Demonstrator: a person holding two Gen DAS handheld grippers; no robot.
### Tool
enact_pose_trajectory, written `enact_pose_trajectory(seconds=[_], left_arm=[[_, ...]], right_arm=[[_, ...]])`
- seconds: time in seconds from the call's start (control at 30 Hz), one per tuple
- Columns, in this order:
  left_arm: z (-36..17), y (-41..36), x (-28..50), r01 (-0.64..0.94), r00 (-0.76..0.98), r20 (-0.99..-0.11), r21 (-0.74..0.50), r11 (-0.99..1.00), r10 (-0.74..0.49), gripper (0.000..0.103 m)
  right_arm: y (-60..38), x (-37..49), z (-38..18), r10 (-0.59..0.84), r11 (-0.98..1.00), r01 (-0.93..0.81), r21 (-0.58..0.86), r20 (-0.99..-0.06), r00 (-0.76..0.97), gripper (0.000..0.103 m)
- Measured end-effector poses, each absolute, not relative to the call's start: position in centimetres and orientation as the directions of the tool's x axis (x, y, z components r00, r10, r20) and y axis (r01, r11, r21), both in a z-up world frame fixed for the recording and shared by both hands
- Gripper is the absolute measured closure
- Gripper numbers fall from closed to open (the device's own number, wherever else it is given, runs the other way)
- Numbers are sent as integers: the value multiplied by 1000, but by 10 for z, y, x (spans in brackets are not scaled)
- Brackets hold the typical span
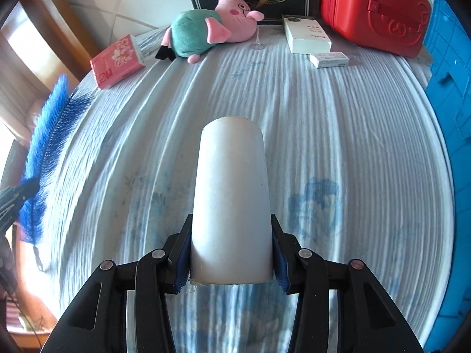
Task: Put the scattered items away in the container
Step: 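Lift the blue duster and white roll and carry both toward the blue crate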
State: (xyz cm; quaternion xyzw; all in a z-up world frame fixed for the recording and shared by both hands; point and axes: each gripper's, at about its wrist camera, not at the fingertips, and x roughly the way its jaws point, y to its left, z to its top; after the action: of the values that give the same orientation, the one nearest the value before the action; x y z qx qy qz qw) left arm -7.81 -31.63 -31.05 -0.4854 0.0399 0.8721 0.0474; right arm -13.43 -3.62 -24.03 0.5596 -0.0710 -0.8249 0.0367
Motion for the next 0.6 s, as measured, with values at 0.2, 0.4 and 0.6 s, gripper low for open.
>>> enact_pose_trajectory(seconds=[0.2,0.4,0.6], left_arm=[[-281,-302,-60,-95,-526,-850,23,-995,30,88],[-252,-287,-44,-83,-541,-841,31,-996,19,90],[-227,-273,-31,-76,-557,-830,46,-996,4,91]], right_arm=[[-42,-108,-200,-176,-983,32,179,-897,-406,58],[-39,-90,-163,-210,-977,64,203,-876,-434,58],[-30,-77,-129,-238,-971,99,217,-854,-463,58]])
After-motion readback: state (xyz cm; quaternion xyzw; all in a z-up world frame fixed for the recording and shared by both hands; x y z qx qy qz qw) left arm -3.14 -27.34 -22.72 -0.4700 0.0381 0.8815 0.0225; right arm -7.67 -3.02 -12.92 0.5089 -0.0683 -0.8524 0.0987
